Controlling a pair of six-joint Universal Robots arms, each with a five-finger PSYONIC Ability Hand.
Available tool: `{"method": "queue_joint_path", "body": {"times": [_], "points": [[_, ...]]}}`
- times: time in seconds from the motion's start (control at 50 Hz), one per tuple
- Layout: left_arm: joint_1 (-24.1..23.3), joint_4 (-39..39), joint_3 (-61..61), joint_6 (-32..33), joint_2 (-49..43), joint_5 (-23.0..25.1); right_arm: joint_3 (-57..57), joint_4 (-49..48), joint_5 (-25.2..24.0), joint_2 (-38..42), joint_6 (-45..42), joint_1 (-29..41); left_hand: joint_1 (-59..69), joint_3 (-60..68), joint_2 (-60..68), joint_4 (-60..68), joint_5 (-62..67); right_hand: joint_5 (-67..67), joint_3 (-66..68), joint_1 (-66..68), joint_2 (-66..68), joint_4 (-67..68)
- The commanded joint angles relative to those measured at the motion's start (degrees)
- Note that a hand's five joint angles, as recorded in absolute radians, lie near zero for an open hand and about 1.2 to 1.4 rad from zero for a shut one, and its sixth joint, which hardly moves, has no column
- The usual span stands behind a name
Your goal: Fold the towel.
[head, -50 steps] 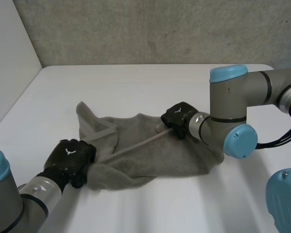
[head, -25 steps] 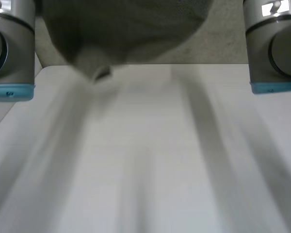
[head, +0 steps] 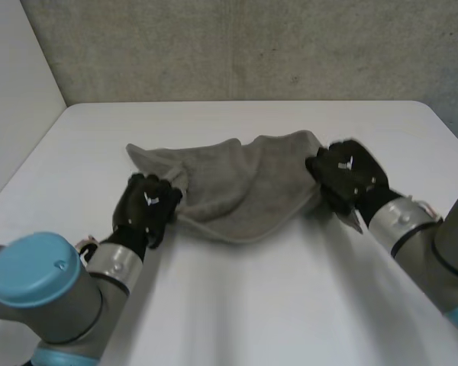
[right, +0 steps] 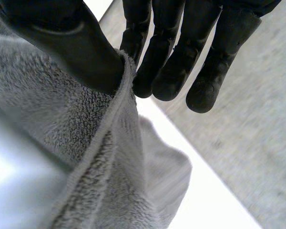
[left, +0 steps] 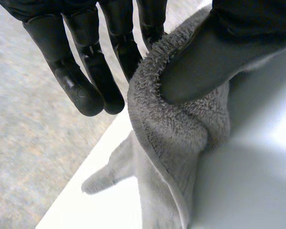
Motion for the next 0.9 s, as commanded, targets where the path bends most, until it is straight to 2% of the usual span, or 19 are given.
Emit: {"method": "queue_joint_path", "body": {"times": [0.02,0.12,0.16,0.22,0.26,0.3,0.44,0.58,0.76,0.9], "points": [[0.17,-0.14,-0.74,5.64,-0.95,-0.61,3.08,6.93,1.21,1.83,-7.19,-0.69,-4.06,-8.66,-5.98,-6.97,-15.49,3.17,3.07,3.13,4.36,3.08],[-0.09,0.48,-0.74,5.47,-0.86,-0.61,4.05,9.06,0.95,1.83,-7.02,-1.31,-9.09,-13.69,-11.0,-11.99,-20.52,3.17,3.07,3.13,4.36,3.08],[-0.18,0.92,-0.57,5.55,-1.39,-0.43,4.58,8.97,0.86,1.66,-6.94,-1.66,-19.95,-24.55,-21.87,-22.86,-31.39,3.17,3.07,3.13,4.36,3.08],[-0.18,1.27,-0.48,5.55,-1.74,-0.35,5.72,8.18,0.77,1.31,-6.85,-2.98,-26.92,-31.52,-28.83,-29.82,-38.35,3.17,3.07,3.13,4.36,3.08],[-0.01,2.84,-0.39,5.81,-2.35,-0.26,6.16,7.13,0.77,1.22,-6.85,-3.94,-41.14,-45.74,-43.06,-44.05,-52.58,3.17,3.07,3.13,4.36,3.08],[0.08,3.81,-0.31,6.25,-3.14,-0.34,6.16,6.69,0.86,1.22,-6.93,-4.29,-44.71,-49.31,-46.63,-47.62,-56.14,3.17,3.07,3.13,4.36,3.08],[0.96,5.31,-0.83,6.43,-3.32,-0.43,6.34,4.93,0.86,1.57,-7.02,-5.97,-46.43,-51.03,-48.35,-49.34,-57.86,3.17,3.07,3.13,4.36,3.08],[5.52,5.31,-3.38,5.73,-0.6,0.09,6.34,2.2,1.38,1.66,-6.85,-8.69,-45.92,-50.52,-47.84,-48.83,-57.36,3.17,3.07,3.13,4.36,3.08],[6.06,5.22,-3.2,5.47,-1.48,0.53,6.34,2.2,2.27,1.83,-6.76,-8.43,-44.91,-49.52,-46.83,-47.82,-56.35,3.17,3.07,3.13,4.36,3.08],[6.06,4.35,-3.29,0.82,-1.65,5.71,6.07,2.38,2.27,1.92,-4.39,-8.78,-43.91,-48.51,-45.82,-46.81,-55.34,3.17,3.07,3.13,4.36,3.08]]}}
